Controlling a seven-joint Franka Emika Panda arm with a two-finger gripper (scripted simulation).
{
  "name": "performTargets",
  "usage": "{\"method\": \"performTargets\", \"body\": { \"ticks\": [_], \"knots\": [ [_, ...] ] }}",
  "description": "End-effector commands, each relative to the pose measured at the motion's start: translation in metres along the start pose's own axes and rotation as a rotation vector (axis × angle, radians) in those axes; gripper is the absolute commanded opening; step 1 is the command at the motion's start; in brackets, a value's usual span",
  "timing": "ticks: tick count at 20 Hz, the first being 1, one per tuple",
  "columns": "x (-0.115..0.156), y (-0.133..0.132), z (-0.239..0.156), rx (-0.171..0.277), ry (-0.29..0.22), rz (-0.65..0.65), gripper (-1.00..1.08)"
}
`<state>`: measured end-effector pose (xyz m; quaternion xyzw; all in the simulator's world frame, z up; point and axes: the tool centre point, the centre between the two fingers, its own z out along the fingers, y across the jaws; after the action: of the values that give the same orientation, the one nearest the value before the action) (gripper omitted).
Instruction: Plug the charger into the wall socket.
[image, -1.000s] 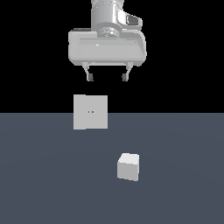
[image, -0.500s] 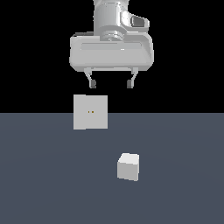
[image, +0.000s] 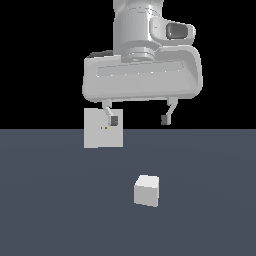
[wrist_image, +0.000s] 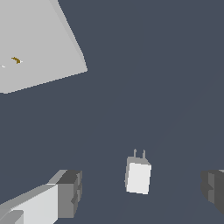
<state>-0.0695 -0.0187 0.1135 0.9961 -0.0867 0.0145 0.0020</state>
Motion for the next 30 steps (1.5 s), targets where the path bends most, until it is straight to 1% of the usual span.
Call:
{"method": "performTargets", "body": {
  "ticks": [1,6,11,20,30],
  "knots": [
    [-0.013,0.006,0.014,-0.001,0.000,0.038,1.00],
    [-0.032,0.014,0.035,-0.003,0.000,0.093,1.00],
    [-0.043,0.017,0.047,-0.003,-0.001,0.122,1.00],
    [-0.045,0.018,0.053,-0.003,-0.002,0.126,1.00],
    [-0.047,0.018,0.092,-0.002,-0.001,0.128,1.00]
  ]
}}
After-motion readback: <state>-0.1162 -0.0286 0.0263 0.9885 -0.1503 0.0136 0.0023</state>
